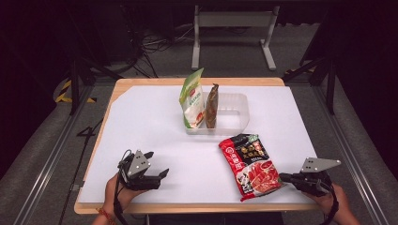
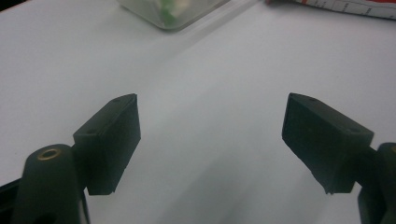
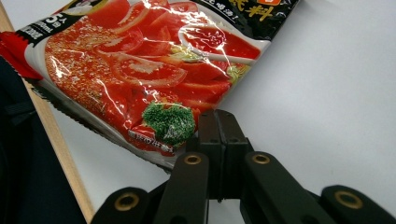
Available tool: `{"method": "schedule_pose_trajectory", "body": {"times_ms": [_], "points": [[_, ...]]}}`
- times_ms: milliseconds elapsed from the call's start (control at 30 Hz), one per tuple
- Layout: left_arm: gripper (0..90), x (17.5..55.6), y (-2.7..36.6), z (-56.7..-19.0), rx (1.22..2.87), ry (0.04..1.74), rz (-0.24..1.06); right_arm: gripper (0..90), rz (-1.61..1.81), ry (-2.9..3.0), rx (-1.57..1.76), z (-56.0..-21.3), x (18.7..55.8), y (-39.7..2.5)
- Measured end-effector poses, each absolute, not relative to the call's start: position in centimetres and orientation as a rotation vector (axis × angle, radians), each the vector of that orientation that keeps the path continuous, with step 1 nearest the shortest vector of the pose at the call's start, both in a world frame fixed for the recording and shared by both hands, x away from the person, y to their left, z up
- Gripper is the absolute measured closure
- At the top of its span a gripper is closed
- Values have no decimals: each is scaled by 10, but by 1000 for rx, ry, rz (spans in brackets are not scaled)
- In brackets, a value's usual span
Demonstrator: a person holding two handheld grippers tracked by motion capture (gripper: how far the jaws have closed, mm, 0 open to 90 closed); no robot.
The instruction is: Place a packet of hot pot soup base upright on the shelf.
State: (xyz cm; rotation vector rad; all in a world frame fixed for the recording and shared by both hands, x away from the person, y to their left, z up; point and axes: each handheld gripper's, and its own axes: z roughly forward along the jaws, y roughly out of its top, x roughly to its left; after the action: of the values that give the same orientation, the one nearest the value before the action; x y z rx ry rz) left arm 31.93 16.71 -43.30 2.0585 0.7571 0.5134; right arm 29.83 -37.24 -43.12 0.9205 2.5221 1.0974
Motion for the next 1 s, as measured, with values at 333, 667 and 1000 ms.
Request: {"method": "schedule_pose_trajectory", "body": {"times_ms": [333, 667, 1000], "points": [[212, 321, 171, -433, 2032, 772, 481, 900, 1133, 2575, 879, -434, 296, -370], [211, 321, 169, -434, 2046, 759, 494, 900, 1054, 2689, 693, -435, 286, -333], [211, 324, 170, -436, 2045, 773, 493, 900, 1005, 2720, 606, -433, 281, -301]]}}
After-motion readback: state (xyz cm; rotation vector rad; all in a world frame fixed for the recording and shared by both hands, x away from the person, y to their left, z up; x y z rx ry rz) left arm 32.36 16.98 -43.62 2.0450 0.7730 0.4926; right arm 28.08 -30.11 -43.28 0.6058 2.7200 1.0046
